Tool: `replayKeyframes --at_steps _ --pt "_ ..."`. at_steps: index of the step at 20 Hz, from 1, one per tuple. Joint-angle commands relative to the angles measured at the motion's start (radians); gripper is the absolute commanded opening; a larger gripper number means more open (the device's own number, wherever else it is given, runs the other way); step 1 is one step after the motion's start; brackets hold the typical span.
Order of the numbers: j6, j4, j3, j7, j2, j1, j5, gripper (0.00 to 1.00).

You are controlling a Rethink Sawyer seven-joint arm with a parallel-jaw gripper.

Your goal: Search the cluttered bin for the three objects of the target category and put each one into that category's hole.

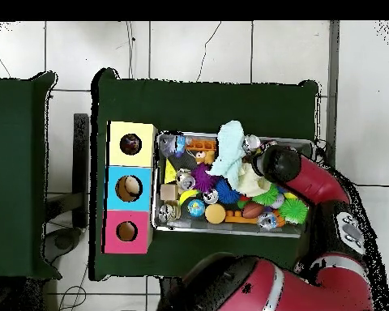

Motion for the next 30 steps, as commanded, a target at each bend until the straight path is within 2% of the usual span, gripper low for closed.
replayKeyframes --at_steps 1,5,9,12,15,19,24,30 --pt "0.001 -0.080 -0.126 0.441 0.151 0.121 0.186 1.00" --pt "0.059 -0.096 -0.218 0.505 0.189 0.192 0.279 1.00" --pt "0.044 -0.074 -0.218 0.474 0.188 0.186 0.312 1.00" --pt "0.082 -0.044 -0.210 0.408 0.130 0.157 0.297 1.00" --pt "0.177 0.003 -0.214 0.328 0.007 0.120 0.268 1.00" --pt "0.236 0.015 -0.189 0.265 -0.058 0.076 0.249 1.00" --pt "0.289 0.013 -0.155 0.238 -0.096 0.041 0.243 1.00" --pt "0.272 0.017 -0.129 0.234 -0.094 0.025 0.229 1.00"
